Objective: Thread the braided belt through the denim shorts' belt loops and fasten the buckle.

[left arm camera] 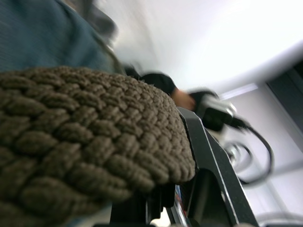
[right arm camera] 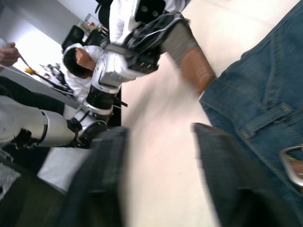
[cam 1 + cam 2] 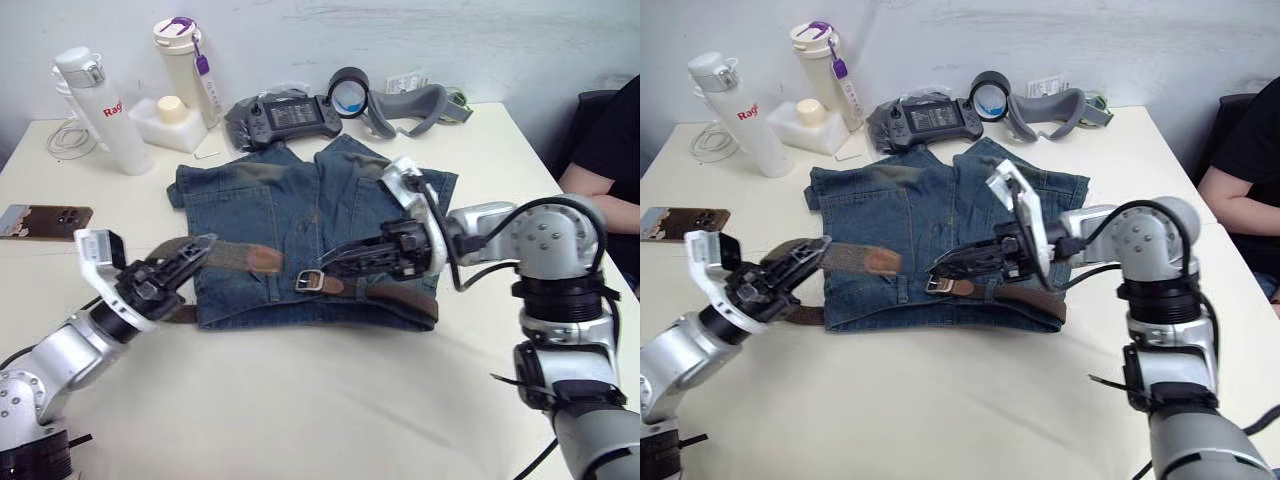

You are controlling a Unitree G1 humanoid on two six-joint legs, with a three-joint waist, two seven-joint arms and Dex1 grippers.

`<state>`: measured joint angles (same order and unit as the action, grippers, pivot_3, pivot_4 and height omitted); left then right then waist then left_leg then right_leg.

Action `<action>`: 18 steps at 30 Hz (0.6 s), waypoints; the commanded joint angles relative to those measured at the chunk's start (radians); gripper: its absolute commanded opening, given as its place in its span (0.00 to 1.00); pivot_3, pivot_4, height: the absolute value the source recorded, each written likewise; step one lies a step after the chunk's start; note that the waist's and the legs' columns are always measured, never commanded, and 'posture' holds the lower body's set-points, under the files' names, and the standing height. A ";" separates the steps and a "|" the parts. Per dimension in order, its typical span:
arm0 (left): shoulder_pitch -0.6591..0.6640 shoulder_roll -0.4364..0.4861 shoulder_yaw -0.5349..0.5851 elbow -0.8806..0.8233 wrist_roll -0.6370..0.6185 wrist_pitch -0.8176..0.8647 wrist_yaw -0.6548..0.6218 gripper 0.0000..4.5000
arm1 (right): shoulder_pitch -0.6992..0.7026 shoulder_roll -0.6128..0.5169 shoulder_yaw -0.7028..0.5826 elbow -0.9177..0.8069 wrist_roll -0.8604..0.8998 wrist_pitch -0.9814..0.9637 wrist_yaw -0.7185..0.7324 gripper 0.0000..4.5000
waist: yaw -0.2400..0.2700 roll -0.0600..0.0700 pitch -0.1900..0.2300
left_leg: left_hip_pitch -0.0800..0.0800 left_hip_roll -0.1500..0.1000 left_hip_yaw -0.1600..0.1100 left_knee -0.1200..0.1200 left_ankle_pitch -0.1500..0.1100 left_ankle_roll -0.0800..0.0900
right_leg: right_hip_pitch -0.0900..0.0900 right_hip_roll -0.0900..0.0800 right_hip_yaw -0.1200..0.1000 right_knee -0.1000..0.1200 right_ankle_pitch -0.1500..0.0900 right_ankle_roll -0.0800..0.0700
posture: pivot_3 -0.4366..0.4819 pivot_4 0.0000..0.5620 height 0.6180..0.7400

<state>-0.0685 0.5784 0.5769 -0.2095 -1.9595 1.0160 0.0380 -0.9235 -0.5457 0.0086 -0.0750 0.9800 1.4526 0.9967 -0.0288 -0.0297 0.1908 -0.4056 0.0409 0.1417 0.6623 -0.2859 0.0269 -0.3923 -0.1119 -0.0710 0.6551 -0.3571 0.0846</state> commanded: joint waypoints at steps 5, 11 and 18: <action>0.016 -0.103 0.045 0.035 -0.013 0.017 0.248 0.00 | 0.027 -0.129 0.100 -0.091 -0.089 -0.171 0.101 0.99 | 0.000 -0.001 0.000 | 0.000 0.000 0.000 0.000 0.000 0.000 | 0.000 -0.001 0.000 0.000 0.000 0.001 | 0.48 0.27 1.00; 0.000 -0.162 0.023 0.045 -0.013 -0.008 0.414 0.00 | 0.038 -0.150 0.118 -0.095 -0.112 -0.196 0.106 0.99 | 0.001 -0.002 0.001 | 0.000 0.000 0.000 0.000 0.000 0.000 | 0.000 -0.001 0.000 0.000 0.000 0.001 | 0.48 0.27 1.00; -0.042 -0.193 -0.028 0.054 -0.013 -0.016 0.575 0.00 | 0.040 -0.155 0.139 -0.090 -0.148 -0.220 0.101 0.99 | 0.002 -0.002 0.001 | 0.000 0.000 0.000 0.000 0.000 0.000 | 0.001 -0.001 0.000 -0.001 0.000 0.001 | 0.48 0.27 1.00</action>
<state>-0.1089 0.3967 0.5626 -0.1403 -1.9599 0.9984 0.5927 -0.8793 -0.6873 0.1520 -0.1454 0.8322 1.2472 1.0916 -0.0269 -0.0315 0.1914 -0.4054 0.0404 0.1414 0.6625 -0.2861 0.0267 -0.3914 -0.1129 -0.0712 0.6545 -0.3567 0.0853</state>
